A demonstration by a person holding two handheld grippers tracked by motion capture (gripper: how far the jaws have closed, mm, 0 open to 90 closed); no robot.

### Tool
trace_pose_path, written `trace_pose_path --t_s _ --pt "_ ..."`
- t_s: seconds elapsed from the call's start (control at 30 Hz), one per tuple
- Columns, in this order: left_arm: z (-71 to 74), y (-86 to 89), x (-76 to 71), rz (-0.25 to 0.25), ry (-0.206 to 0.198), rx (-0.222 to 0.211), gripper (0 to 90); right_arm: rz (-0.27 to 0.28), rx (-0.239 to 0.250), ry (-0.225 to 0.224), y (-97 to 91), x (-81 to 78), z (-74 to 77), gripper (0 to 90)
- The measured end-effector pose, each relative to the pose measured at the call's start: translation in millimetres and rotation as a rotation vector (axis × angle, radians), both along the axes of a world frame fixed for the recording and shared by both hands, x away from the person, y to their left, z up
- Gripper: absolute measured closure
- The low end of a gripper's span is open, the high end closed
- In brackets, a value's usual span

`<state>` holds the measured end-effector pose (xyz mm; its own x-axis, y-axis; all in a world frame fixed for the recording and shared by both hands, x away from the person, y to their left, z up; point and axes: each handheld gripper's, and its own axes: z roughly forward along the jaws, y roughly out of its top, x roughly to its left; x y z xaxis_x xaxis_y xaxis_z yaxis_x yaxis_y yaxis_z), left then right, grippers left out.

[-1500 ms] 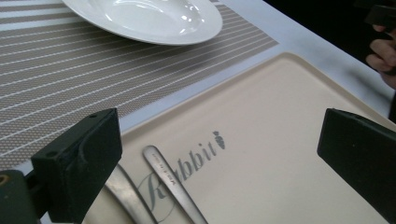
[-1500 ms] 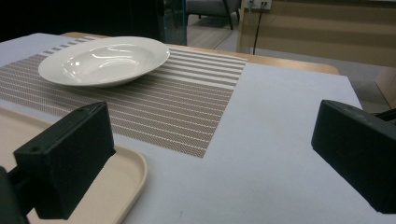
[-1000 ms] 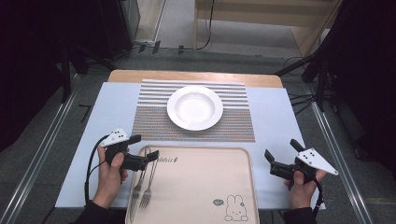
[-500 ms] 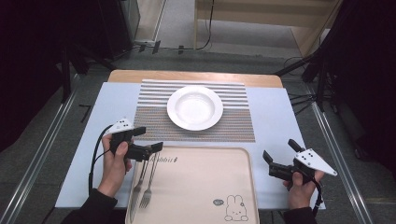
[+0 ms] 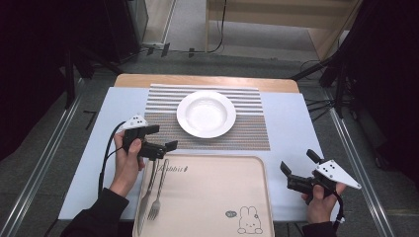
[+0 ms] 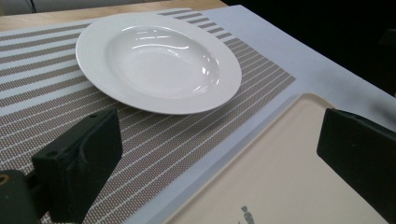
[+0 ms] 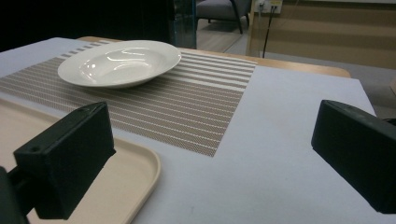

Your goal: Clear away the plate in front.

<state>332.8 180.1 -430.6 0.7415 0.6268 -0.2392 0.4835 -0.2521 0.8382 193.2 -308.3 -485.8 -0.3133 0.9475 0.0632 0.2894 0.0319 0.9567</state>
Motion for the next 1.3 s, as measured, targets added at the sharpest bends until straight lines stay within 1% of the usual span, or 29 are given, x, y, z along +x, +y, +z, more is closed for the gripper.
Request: trace_pose_path --t_s 0.17,0.27,0.4,0.57,0.7,0.73,0.83,1.0,1.2,1.3 --pt "1.8 -3.9 9.1 0.002 -0.002 0.016 0.0 -0.002 0.014 0.0 0.1 -1.1 1.0 0.0" --pt "1.2 -5.7 15.2 0.008 -0.004 0.021 0.0 -0.002 0.014 -0.001 -0.4 -1.5 1.2 0.0" --pt "-0.1 -7.6 22.6 0.015 0.008 0.029 0.0 -0.003 0.015 -0.002 -0.7 -1.4 1.2 0.0" --pt "0.8 -9.4 30.1 0.016 0.012 0.031 0.0 -0.002 0.012 0.001 0.0 -1.0 0.7 0.0" --pt "1.6 -9.0 37.0 0.024 0.021 0.008 0.0 -0.002 0.011 0.001 0.1 -1.0 0.8 0.0" --pt "1.7 -8.6 39.2 0.024 0.015 0.011 0.0 -0.001 0.01 0.0 0.1 -0.9 0.7 0.0" --pt "2.1 -9.6 45.4 0.028 0.026 0.005 0.0 -0.001 0.01 -0.001 0.4 -0.8 0.8 0.0" --pt "2.7 -15.0 54.3 0.026 0.029 0.023 0.0 0.0 0.009 -0.002 0.3 -0.6 0.6 0.0" --pt "1.9 -20.4 65.1 0.03 0.035 0.02 0.0 -0.002 0.012 -0.003 0.1 -0.5 0.7 0.0" --pt "-0.1 -22.2 71.0 0.035 0.041 0.029 0.0 -0.001 0.01 -0.004 0.2 -0.4 0.6 0.0"
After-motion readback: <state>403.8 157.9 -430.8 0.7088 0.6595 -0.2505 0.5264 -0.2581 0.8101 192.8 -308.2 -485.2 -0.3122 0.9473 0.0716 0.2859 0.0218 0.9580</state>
